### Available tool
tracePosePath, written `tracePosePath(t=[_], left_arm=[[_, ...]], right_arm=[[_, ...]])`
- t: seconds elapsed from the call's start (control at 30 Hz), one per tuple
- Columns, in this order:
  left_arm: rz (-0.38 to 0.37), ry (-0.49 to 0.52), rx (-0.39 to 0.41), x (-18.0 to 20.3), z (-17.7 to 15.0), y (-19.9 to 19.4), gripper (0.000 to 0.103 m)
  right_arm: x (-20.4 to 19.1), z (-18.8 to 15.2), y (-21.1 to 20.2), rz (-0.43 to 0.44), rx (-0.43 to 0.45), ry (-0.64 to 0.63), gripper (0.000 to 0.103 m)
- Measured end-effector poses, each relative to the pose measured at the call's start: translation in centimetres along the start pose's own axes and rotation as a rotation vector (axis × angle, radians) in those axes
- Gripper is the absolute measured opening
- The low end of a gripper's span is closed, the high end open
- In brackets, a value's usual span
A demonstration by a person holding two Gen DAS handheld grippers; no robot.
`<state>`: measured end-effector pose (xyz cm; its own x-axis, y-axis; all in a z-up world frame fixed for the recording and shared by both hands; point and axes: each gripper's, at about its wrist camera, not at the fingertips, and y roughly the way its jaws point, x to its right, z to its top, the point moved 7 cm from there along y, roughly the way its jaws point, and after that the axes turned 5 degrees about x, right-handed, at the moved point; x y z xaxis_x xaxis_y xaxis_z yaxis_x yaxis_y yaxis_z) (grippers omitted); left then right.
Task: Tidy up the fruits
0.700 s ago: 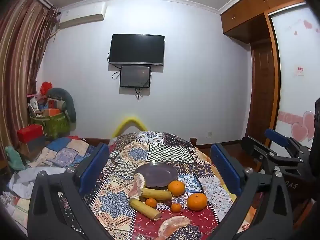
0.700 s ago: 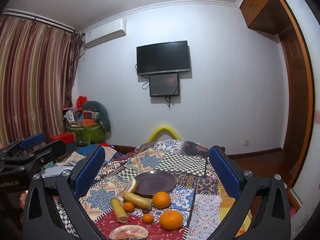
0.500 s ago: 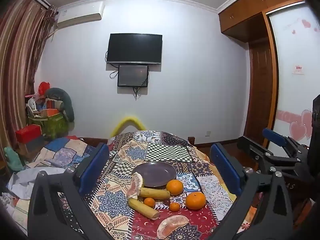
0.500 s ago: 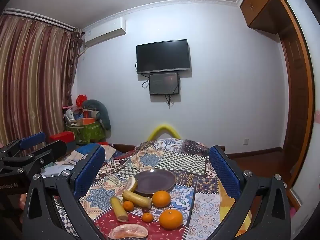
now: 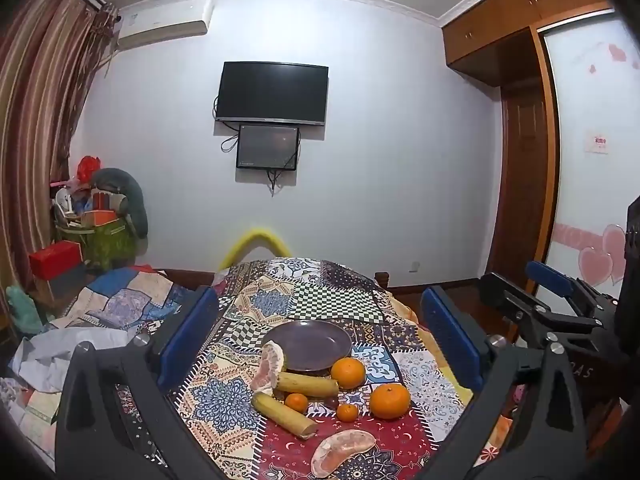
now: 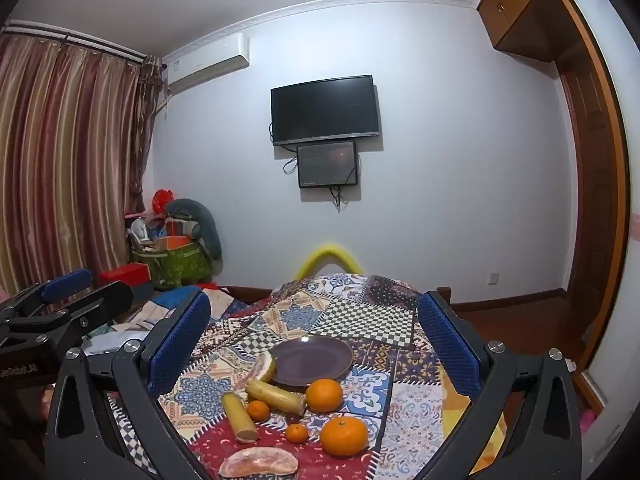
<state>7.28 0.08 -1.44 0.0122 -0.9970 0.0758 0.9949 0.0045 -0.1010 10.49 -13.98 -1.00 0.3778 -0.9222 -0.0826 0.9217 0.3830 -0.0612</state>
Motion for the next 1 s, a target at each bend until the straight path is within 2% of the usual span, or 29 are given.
tracePosePath(t=[1.0], left_arm=[[0.0, -0.021, -0.01, -0.51, -0.33, 0.43, 0.103]], right_arm=[[0.0, 0.07, 0.18, 0.01, 0.001, -0.006, 0.103]])
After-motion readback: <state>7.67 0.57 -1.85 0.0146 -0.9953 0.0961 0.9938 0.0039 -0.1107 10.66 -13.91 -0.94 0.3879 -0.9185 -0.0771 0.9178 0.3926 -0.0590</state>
